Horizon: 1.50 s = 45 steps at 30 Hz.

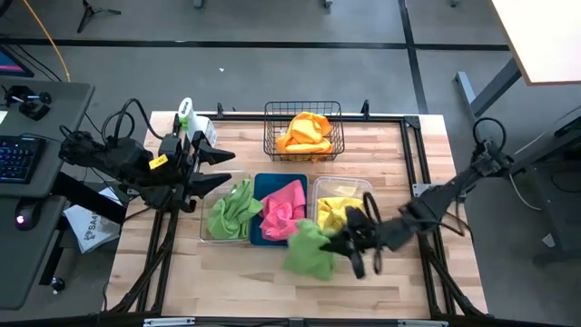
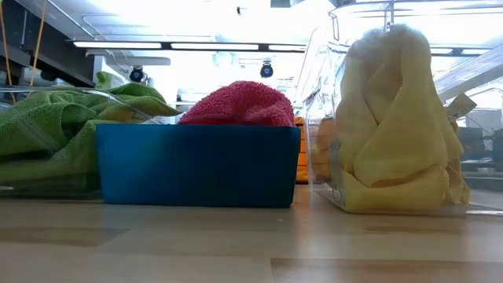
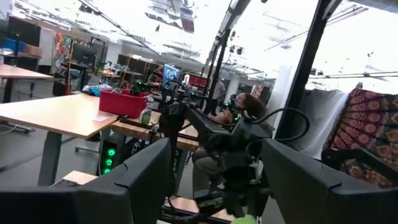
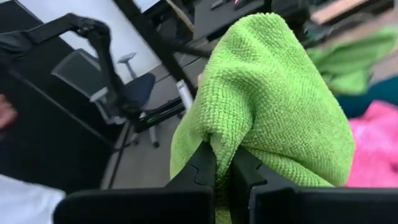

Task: Sort microfiber towel by color & place in baskets
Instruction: Put the green microfiber cloth into the left transparent bin

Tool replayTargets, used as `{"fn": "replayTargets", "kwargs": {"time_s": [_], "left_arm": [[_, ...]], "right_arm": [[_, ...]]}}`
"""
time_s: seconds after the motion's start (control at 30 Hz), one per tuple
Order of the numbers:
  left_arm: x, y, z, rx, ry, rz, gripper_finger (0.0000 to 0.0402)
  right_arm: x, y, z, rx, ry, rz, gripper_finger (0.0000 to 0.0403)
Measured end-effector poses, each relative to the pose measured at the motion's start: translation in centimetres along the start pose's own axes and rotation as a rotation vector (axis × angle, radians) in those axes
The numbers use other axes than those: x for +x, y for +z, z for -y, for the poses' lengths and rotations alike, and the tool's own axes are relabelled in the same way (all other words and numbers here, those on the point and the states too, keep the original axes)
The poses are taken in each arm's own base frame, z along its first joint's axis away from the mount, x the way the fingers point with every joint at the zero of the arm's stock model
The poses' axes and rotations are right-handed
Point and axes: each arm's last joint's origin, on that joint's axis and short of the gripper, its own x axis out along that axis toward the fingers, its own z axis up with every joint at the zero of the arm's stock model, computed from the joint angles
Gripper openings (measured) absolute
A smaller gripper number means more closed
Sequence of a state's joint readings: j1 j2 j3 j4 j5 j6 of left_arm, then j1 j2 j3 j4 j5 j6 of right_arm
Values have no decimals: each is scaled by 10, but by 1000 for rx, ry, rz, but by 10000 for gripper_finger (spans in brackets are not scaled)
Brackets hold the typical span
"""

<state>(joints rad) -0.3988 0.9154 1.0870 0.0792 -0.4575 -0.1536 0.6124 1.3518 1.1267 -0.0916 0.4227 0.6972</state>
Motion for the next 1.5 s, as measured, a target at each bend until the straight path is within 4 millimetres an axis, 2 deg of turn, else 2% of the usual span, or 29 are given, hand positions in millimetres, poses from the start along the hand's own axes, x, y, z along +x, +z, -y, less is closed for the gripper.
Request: {"fn": "replayTargets", "kwargs": {"time_s": [0.23,0.37,0.5,0.63,0.77,0.97,1.23,1.37,1.5], "left_arm": [[0,0,0,-1,2,1,241],[0,0,0,-2,2,1,241],[0,0,0,-2,6,2,241],[0,0,-1,-1,25,5,241],[0,0,-1,-2,27,5,241],[0,1,-1,-5,26,11,241],[-1,4,-1,-16,23,34,241],[-1,4,-1,-17,23,36,241],[-1,4,-1,-17,23,35,241]], "right_arm": [[42,28,37,-116,-11,102,1],[69,39,60,-132,-17,189,0],[94,49,77,-118,58,328,0],[113,52,91,-100,162,430,0],[128,51,105,-65,180,467,0],[157,59,110,-89,213,444,0],[211,81,109,-194,174,321,0],[229,91,110,-253,131,276,3],[245,90,119,-244,88,205,5]]}}
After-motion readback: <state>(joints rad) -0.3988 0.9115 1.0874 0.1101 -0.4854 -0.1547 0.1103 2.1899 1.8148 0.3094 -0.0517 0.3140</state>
